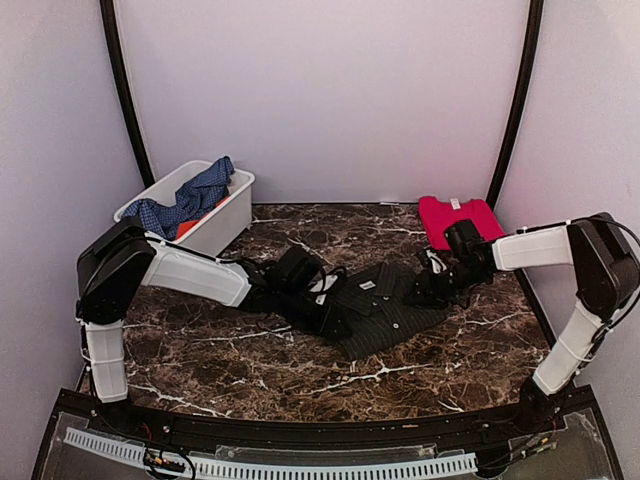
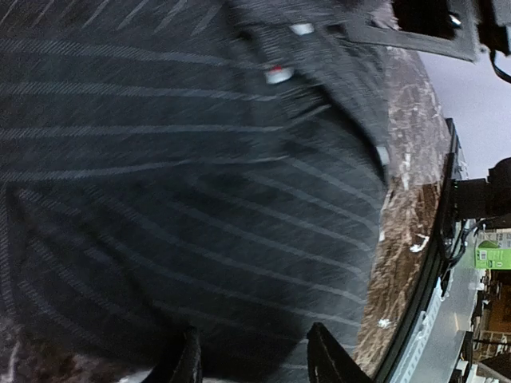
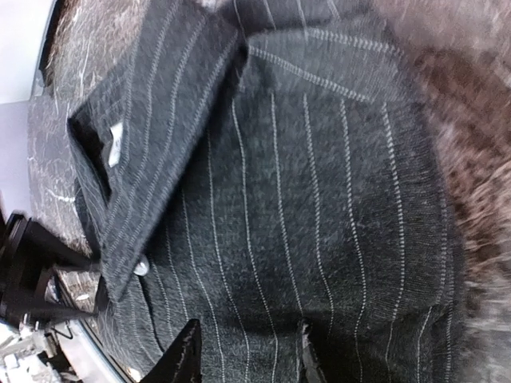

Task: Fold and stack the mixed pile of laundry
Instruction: Rotate the square-folded shirt at the center of the board, then pick up the square-folded shirt from the center of the board.

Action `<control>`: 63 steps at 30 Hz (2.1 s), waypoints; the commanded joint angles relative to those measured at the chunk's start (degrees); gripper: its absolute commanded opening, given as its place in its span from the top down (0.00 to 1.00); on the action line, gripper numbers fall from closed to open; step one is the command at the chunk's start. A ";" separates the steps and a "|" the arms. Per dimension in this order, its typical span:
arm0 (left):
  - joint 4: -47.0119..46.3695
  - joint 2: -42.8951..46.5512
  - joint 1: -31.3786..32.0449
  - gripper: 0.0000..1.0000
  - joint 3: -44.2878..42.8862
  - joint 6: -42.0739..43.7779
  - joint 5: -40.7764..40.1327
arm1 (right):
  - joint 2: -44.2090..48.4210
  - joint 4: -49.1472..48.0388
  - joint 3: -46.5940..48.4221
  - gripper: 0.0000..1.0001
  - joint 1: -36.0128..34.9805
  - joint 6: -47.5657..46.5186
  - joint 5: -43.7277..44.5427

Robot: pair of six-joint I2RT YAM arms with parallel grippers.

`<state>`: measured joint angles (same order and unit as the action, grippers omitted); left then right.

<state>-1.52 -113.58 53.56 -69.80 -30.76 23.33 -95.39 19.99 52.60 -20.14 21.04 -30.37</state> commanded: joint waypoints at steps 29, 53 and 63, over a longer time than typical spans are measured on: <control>-8.23 7.05 11.82 0.41 1.67 47.84 -23.71 | 30.84 -11.11 -20.73 0.52 -0.82 20.26 -6.57; -14.20 -11.14 15.12 0.85 -8.05 66.88 -26.49 | 32.90 -33.21 -36.22 0.36 -0.69 39.51 -7.87; -22.39 -10.87 14.53 1.00 -10.44 54.43 -21.92 | 21.15 -47.65 -35.95 0.31 -0.78 45.36 -6.65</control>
<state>-18.57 -124.92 68.51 -78.48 29.36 -0.91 -70.63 -17.72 16.58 -21.21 62.83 -37.54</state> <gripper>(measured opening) 0.015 0.687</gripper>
